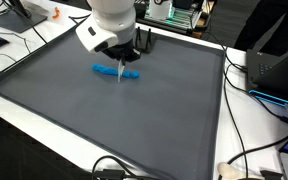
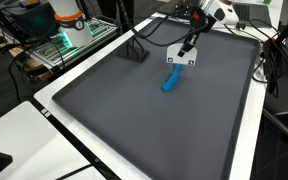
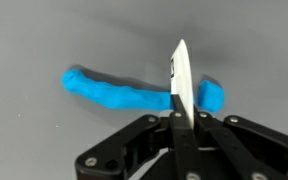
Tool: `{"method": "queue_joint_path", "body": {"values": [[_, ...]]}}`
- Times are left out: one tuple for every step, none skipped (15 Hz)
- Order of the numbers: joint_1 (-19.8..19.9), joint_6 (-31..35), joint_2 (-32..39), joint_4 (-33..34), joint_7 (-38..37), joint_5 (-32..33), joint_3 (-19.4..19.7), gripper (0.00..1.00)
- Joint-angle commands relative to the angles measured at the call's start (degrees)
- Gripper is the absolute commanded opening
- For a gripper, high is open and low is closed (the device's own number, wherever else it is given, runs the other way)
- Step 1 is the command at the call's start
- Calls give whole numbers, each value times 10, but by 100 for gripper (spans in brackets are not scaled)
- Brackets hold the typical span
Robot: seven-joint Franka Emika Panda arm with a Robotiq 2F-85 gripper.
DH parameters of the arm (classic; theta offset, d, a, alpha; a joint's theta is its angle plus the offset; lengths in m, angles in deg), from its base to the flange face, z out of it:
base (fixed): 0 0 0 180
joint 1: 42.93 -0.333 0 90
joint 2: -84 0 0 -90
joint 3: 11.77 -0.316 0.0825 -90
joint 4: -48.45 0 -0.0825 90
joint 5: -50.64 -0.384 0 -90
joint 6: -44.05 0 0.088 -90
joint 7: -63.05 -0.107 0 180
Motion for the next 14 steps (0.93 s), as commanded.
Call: {"method": "queue_joint_path", "body": {"values": [[-3, 12, 9, 4, 5, 17, 3, 1], [-2, 14, 10, 4, 5, 13, 2, 1], [-2, 15, 11, 4, 4, 13, 2, 1], [-1, 16, 12, 4, 4, 12, 2, 1], [-1, 18, 13, 4, 4, 12, 2, 1], [-2, 18, 15, 3, 4, 13, 2, 1], [-2, 21, 16, 3, 3, 13, 2, 1], [-2, 28, 16, 1, 1, 14, 3, 1], [-2, 32, 16, 0, 1, 15, 3, 1], [-2, 33, 17, 0, 1, 14, 3, 1], [-2, 35, 18, -1, 2, 14, 3, 1], [-3, 37, 19, -2, 1, 14, 4, 1], [-3, 36, 21, -2, 3, 15, 4, 1], [-3, 34, 22, -3, 5, 15, 3, 1]]}}
